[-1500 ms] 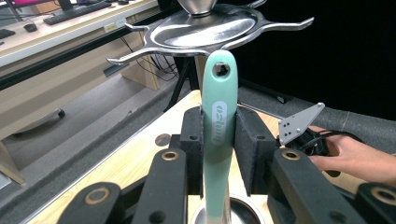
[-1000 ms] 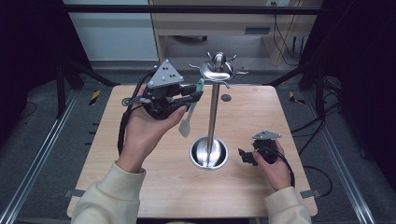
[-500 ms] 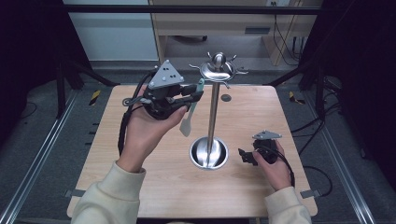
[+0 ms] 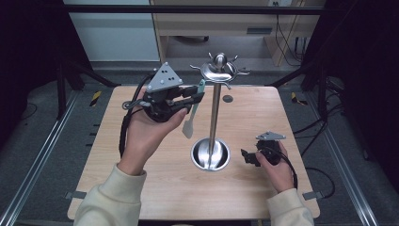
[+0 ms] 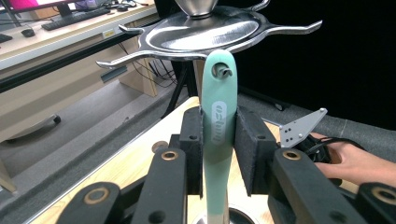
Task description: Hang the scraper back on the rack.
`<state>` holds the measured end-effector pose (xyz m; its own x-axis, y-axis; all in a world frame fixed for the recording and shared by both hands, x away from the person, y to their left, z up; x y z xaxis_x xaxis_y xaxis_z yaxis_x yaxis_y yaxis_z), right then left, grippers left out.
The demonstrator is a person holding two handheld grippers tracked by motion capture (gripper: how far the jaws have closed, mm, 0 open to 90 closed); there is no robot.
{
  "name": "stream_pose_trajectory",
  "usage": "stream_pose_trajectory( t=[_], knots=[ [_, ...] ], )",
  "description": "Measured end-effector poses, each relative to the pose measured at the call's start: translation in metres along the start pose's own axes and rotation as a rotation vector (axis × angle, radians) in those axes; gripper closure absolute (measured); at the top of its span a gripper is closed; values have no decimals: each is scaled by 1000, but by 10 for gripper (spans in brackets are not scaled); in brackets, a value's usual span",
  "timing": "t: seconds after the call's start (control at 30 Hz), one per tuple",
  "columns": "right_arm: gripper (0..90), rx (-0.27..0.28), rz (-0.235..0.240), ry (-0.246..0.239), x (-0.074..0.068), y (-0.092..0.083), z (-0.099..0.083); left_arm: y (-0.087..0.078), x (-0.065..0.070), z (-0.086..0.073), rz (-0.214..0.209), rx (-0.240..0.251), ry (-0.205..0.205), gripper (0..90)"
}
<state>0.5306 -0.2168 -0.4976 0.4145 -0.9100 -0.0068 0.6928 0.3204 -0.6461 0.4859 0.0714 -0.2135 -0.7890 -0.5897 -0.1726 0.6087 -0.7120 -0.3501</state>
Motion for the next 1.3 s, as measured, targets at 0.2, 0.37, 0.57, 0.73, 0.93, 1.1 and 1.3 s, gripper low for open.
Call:
stream_pose_trajectory(
  t=[0.2, 0.37, 0.57, 0.73, 0.93, 1.1, 1.3],
  knots=[
    [108, 3, 2, -4, -1, -1, 1, 0, -1, 0, -8, 0, 4, 733],
    [109, 2, -1, -7, -2, -2, 1, 0, 0, 0, 0, -1, 6, 732],
    [108, -1, -7, -12, -2, -2, 1, 0, 0, 1, -3, -13, 12, 725],
    [107, -1, -9, -5, 0, -2, 0, -3, 0, 1, 10, -7, 22, 679],
    [106, 0, -9, -5, 0, -2, 0, -8, 2, -1, 38, -6, 37, 532],
    [102, -3, -12, -4, -1, -2, 0, -14, 6, -7, 49, -30, 40, 294],
    [102, -8, -13, -13, 0, -1, 0, -25, 12, -20, 55, -28, 17, 51]
  ],
)
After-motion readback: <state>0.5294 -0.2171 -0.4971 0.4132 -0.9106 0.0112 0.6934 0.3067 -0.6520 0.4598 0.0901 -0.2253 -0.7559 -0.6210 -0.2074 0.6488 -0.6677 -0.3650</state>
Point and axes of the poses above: each handheld gripper's, and its own axes: y roughly forward along the jaws, z roughly out of its top, x roughly to its right, the point moved 4 cm from there along y, roughly forward along the jaws, and after that the axes turned 2 degrees about y, right-handed, at the moved point
